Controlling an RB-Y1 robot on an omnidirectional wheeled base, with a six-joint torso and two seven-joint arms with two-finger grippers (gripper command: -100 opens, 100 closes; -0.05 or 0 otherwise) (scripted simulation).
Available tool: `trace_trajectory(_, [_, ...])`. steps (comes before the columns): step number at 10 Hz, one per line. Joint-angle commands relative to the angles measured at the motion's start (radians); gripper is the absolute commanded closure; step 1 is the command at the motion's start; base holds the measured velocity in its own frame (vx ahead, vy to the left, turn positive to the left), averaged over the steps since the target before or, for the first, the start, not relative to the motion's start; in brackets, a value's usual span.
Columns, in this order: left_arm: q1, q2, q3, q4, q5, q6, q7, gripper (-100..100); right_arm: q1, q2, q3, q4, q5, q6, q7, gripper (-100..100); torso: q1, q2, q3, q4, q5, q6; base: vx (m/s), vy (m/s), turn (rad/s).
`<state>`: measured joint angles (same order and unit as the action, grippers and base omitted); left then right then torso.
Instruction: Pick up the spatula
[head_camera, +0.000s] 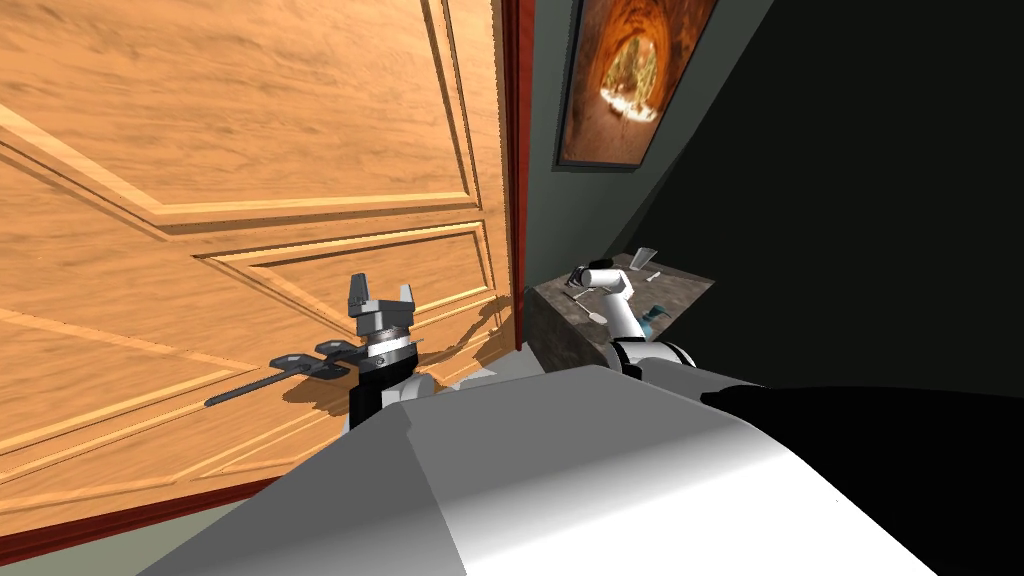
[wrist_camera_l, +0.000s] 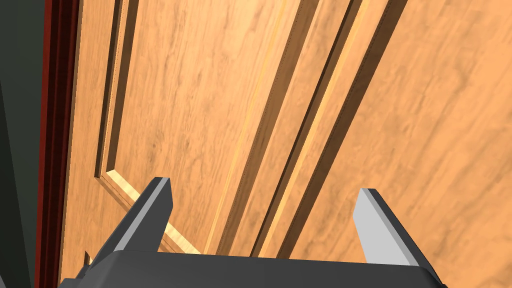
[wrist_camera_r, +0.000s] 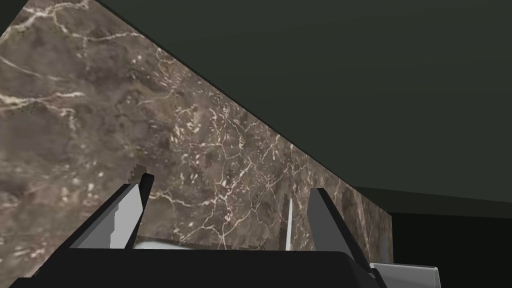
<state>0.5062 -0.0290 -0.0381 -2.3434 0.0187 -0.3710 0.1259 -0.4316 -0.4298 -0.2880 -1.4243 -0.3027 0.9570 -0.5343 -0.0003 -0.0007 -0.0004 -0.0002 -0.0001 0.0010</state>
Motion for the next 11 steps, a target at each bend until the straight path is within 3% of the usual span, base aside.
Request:
trace_trajectory(1, [0.000,0.000,0.000,0.000,0.000,0.000,0.000,0,-0.018,-0.010,-0.004,0.050,-0.014,0.029,-0.010,-100,0.000,0.000,0.000,0.000,0.000,0.000,0.012,-0.004,-0.017])
trace_trajectory(2, [0.000,0.000,0.000,0.000,0.000,0.000,0.000,0,-0.049,-0.029,-0.012,0.075,-0.038,0.074,-0.030,-100,0.000,0.000,0.000,0.000,0.000,0.000,0.015,-0.009,-0.041])
trace_trajectory(4, [0.000,0.000,0.000,0.000,0.000,0.000,0.000,0,-0.049,-0.029,-0.012,0.115,-0.038,0.081,-0.030,-100,0.000,0.000,0.000,0.000,0.000,0.000,0.012,-0.004,-0.011])
trace_trajectory(5, [0.000,0.000,0.000,0.000,0.000,0.000,0.000,0,-0.078,-0.047,-0.018,0.148,-0.062,0.131,-0.049,-100,0.000,0.000,0.000,0.000,0.000,0.000,0.010,-0.004,-0.050])
trace_trajectory(6, [0.000,0.000,0.000,0.000,0.000,0.000,0.000,0,-0.078,-0.047,-0.018,0.176,-0.062,0.131,-0.049,-100,0.000,0.000,0.000,0.000,0.000,0.000,0.013,-0.004,-0.026])
trace_trajectory(7, [0.000,0.000,0.000,0.000,0.000,0.000,0.000,0,-0.105,-0.064,-0.024,0.206,-0.086,0.173,-0.066,-100,0.000,0.000,0.000,0.000,0.000,0.000,0.018,-0.008,-0.047])
trace_trajectory(10, [0.000,0.000,0.000,0.000,0.000,0.000,0.000,0,-0.130,-0.081,-0.028,0.293,-0.109,0.223,-0.082,-100,-0.001,0.000,0.000,0.000,0.000,0.000,0.015,-0.009,-0.041])
trace_trajectory(11, [0.000,0.000,0.000,0.000,0.000,0.000,0.000,0,-0.152,-0.096,-0.032,0.320,-0.132,0.263,-0.098,-100,0.000,0.000,0.000,0.000,0.000,0.000,0.017,-0.009,-0.048])
